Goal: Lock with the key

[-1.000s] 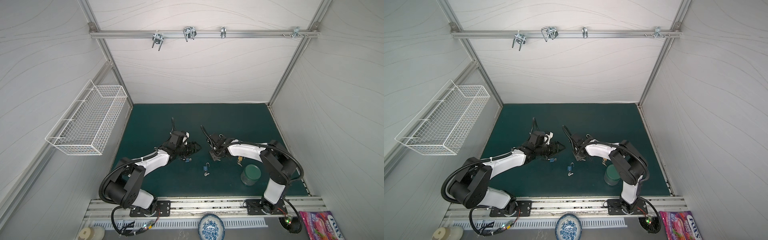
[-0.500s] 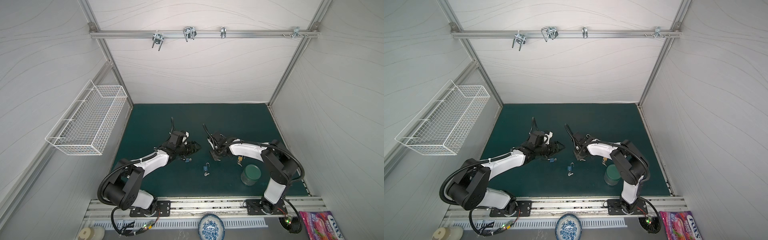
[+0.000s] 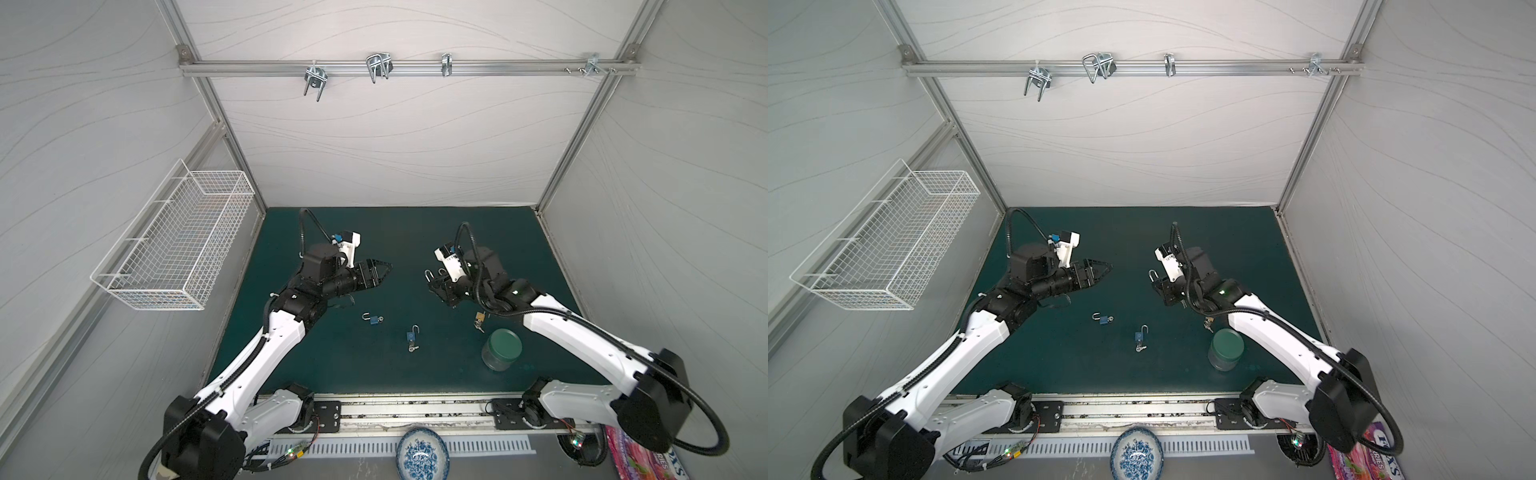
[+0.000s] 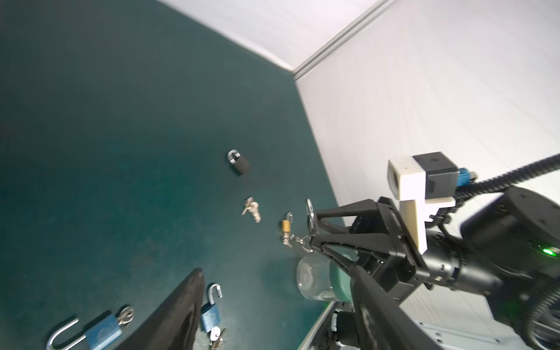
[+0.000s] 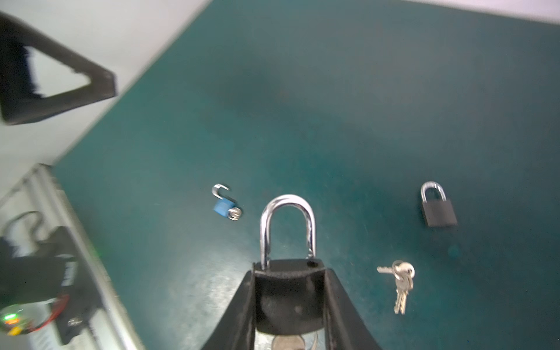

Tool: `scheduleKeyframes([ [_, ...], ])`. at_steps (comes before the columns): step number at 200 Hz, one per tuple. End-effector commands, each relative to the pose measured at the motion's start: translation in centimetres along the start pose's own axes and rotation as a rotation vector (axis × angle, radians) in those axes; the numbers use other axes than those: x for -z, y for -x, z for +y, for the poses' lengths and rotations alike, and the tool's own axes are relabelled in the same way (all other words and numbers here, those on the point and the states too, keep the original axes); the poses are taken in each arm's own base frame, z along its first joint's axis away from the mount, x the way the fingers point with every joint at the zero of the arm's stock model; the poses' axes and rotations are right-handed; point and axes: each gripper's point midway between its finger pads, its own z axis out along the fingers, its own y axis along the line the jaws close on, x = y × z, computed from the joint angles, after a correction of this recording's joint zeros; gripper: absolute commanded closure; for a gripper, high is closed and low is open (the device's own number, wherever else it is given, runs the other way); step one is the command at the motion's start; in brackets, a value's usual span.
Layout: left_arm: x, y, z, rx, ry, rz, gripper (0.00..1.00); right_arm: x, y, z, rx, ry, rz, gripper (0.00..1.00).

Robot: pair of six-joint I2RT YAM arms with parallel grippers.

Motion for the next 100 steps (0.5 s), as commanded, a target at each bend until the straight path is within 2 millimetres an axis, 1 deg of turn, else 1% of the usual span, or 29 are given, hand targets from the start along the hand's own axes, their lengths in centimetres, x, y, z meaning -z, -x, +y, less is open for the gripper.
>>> scheduleKeyframes([
  [1,2.1,1.7,-4.2,-0.151,-0.093,-0.013,0.21,3.0,2.6,3.2,0.146,0.138,-0.105,1.0],
  [11,2.6,2.1,-6.0,-0.195,-0.155,-0.018,0.19,4.2,3.3,4.2,0.204,0.174,-0.137,1.0],
  [24,3.1,2.2,-8.4,-0.249,-0.255,-0.015,0.16,5.6,3.9,5.1,0.267,0.204,-0.171,1.0],
  [36,3.3,1.4,-10.4,-0.333,-0.32,-0.002,0.13,6.7,4.3,6.1,0.315,0.247,-0.183,1.0],
  [44,3.4,0.6,-11.5,-0.397,-0.346,0.012,0.12,7.5,4.6,6.9,0.346,0.279,-0.189,1.0],
  [56,3.5,-0.2,-12.7,-0.445,-0.379,0.019,0.1,8.4,5.0,8.0,0.36,0.333,-0.196,1.0],
  [75,3.7,-0.4,-14.1,-0.444,-0.454,0.029,0.08,9.5,5.4,9.5,0.366,0.418,-0.197,1.0],
  [100,3.9,-0.9,-15.9,-0.457,-0.539,0.057,0.08,9.7,5.7,10.3,0.337,0.484,-0.19,1.0],
])
